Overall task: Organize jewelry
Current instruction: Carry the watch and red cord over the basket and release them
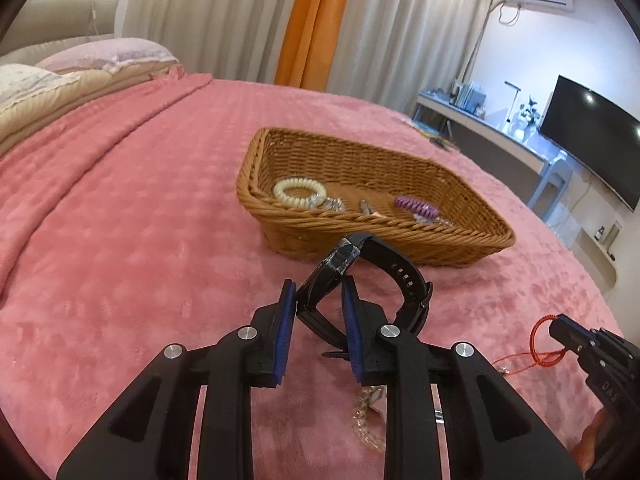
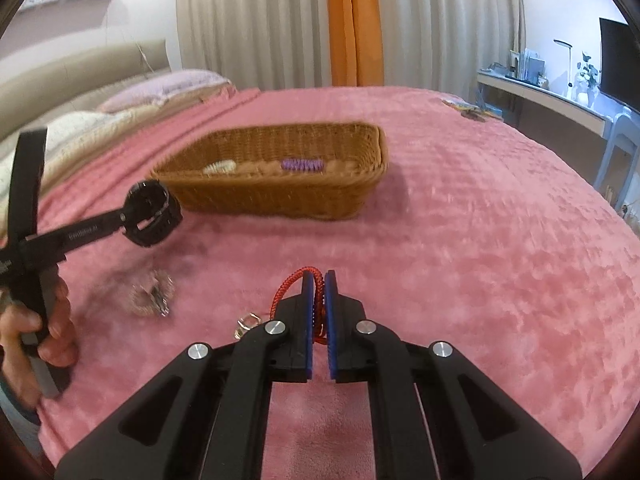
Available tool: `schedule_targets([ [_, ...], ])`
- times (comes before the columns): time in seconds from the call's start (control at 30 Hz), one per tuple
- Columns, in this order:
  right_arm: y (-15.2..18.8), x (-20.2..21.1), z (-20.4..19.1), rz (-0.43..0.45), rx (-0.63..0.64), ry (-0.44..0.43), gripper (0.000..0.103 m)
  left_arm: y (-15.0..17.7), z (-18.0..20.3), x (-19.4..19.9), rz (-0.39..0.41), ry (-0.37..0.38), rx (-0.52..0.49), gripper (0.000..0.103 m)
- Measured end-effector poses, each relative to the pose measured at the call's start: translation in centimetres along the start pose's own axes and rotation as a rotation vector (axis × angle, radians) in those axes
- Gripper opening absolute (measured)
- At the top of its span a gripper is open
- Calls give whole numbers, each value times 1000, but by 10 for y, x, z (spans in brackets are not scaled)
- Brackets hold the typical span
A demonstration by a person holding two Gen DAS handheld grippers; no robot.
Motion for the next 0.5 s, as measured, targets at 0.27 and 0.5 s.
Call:
schedule_targets([
  [0.27,-14,22,-8,110,11,-26,4,-3,0,9,29,19,6,22],
  [0.5,-28,47,-7,224,-12,-19,4,-2,0,12,32,20,-1,22],
])
Point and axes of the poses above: each gripper's, at about its wrist camera, not at the fingertips, and x roughly against the way its jaws point, z to its right, y to its underside, the point moved 9 cm from there along -x, roughly the way its jaws point, and after that the axes turned 4 degrees about -y, right-handed, at the moved point
